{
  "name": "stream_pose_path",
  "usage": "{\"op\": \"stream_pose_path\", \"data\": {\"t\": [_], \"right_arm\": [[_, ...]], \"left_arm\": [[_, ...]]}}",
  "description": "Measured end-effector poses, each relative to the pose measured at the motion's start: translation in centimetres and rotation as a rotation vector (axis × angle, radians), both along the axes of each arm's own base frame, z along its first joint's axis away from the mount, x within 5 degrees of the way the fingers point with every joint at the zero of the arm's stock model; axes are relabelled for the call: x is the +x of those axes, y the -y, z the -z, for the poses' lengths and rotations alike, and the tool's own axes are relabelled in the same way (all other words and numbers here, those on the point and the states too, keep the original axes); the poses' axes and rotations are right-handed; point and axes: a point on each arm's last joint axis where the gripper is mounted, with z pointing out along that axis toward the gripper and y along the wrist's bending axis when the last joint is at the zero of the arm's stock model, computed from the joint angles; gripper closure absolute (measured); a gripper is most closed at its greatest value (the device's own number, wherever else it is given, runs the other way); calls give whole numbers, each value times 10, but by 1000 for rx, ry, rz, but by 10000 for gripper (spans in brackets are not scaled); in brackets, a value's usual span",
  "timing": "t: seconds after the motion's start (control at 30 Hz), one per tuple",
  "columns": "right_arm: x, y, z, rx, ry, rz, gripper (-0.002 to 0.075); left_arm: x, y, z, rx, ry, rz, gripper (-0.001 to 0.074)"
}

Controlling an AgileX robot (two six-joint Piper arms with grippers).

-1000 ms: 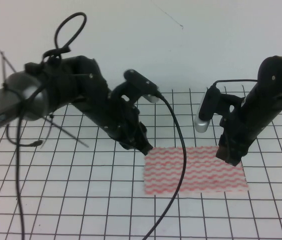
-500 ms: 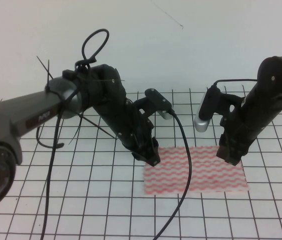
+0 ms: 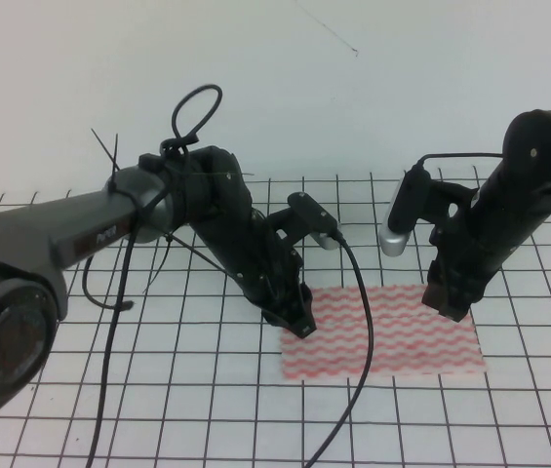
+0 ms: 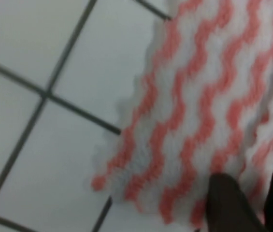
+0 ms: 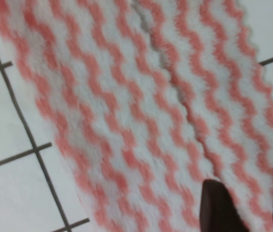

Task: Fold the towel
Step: 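Fold the patterned cloth into a small square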

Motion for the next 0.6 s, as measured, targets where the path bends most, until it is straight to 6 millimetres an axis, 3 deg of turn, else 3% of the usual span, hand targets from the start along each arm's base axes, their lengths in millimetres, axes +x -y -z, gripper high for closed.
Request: {"op": "stream_pose_path", "data": {"t": [0.27,0.47,0.6], "right_arm": [[0,0,0,2,3,4,469],[1,0,0,3,5,5,469],[1,0,0,3,5,5,469]], "left_arm": [[2,2,-2,-6,-1,8,557],[7,6,-15,-24,13,25,699],[9,8,-26,-33,15,43,728]]}}
